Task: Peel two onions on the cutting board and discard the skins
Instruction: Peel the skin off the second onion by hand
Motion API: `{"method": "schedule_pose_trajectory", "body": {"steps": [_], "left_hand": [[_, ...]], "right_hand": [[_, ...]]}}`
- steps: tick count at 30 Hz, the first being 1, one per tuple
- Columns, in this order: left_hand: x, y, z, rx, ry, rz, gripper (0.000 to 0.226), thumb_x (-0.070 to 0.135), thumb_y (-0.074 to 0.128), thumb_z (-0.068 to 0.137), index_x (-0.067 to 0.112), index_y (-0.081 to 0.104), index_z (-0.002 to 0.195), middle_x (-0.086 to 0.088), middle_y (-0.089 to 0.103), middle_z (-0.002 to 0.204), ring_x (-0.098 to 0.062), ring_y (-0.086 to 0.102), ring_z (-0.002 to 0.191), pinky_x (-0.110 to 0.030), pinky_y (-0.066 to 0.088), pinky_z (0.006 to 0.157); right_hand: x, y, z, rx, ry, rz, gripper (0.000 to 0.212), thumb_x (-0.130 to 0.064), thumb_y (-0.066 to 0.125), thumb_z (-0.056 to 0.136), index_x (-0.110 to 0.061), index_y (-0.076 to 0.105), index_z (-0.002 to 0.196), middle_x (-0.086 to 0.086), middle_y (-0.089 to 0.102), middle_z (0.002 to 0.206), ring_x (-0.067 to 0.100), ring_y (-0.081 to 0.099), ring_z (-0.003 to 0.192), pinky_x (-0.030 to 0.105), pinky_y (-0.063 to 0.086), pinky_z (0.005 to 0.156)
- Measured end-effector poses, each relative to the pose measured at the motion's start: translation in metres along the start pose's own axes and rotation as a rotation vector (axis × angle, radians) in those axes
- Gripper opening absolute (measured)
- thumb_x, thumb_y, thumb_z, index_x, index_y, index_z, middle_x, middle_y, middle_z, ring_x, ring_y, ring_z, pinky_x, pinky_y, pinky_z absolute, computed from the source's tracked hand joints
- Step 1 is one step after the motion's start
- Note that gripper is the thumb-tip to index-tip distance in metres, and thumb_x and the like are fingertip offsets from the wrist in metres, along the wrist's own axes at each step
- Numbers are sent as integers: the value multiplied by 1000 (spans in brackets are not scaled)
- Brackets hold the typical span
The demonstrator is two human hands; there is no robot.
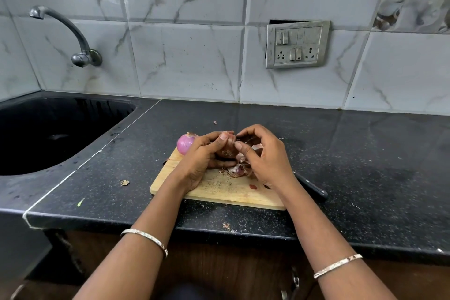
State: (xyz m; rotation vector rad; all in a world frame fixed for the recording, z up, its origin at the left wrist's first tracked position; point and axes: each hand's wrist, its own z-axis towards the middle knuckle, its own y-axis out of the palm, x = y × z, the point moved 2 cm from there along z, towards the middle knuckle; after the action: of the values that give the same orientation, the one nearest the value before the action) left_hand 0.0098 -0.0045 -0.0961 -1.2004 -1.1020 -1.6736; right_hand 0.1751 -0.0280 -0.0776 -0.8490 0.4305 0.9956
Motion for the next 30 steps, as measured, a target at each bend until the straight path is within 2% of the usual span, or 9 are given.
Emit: {"method": "schedule_pose_trajectory", "body": {"steps": [3, 5, 9, 11, 14, 18, 22, 26, 30], "left_hand": [[-1, 0, 1, 10, -11, -14, 41, 31, 55, 99, 4, 64, 129, -25, 69, 123, -37, 71, 108, -46, 61, 89], [-1, -1, 1, 8, -13, -8, 38, 29, 52, 102, 4, 64, 129, -25, 69, 122, -38, 71, 108, -47, 61, 90], [1, 1, -1, 5, -30, -33, 48, 39, 53, 98, 3, 64, 128, -25, 71, 117, -40, 71, 107, -47, 61, 90], [2, 1, -2, 5, -33, -32, 53, 43, 54, 94, 3, 65, 126, -23, 72, 116, -39, 71, 107, -44, 62, 86], [3, 1, -3, -1, -30, -20, 52, 44, 52, 95, 4, 67, 125, -21, 73, 115, -36, 72, 103, -41, 63, 80], [2, 1, -2, 2, -33, 15, 46, 38, 46, 105, 4, 66, 127, -22, 73, 116, -37, 71, 106, -41, 64, 78], [2, 0, -2, -3, -26, 49, 46, 38, 46, 105, 2, 65, 127, -25, 71, 116, -40, 70, 108, -39, 64, 76], [2, 1, -2, -9, -26, 50, 45, 37, 46, 105, 2, 65, 127, -25, 72, 115, -40, 71, 107, -40, 63, 77], [3, 2, -2, 21, -41, 26, 48, 41, 48, 102, 4, 67, 126, -21, 74, 110, -32, 73, 97, -36, 64, 72]], "right_hand": [[0, 1, 1, -9, 3, 6, 8, -13, 74, 90, -18, 68, 92, -7, 69, 91, 4, 63, 86, 14, 45, 76], [-1, 1, -1, -25, 13, 11, 8, -12, 72, 92, -18, 67, 91, -8, 69, 88, 0, 61, 83, 9, 42, 72], [-2, 0, -2, -35, 14, -18, 7, -12, 69, 94, -18, 65, 94, -9, 68, 89, -7, 57, 80, 5, 38, 68], [-3, 1, -2, -52, 20, 17, 12, -14, 71, 93, -20, 64, 101, -12, 66, 91, -4, 60, 85, 9, 44, 72], [-3, 3, -4, -83, 27, 47, 22, -18, 76, 89, -23, 63, 106, -14, 63, 88, 4, 62, 87, 25, 54, 78], [-3, 1, -4, -60, -12, 51, 16, -16, 75, 90, -20, 65, 101, -12, 66, 88, 3, 63, 86, 16, 49, 78], [-3, 1, -3, -71, -40, 18, 4, -13, 70, 94, -15, 66, 95, -7, 69, 91, 1, 62, 86, 7, 41, 73], [-2, 3, -3, -107, -50, -38, 8, -7, 63, 96, -14, 62, 94, -5, 66, 89, -2, 56, 82, 6, 37, 70], [2, 3, -3, -70, -41, -76, 10, -4, 54, 100, -14, 54, 97, -5, 58, 85, 4, 52, 79, 15, 38, 68]]}}
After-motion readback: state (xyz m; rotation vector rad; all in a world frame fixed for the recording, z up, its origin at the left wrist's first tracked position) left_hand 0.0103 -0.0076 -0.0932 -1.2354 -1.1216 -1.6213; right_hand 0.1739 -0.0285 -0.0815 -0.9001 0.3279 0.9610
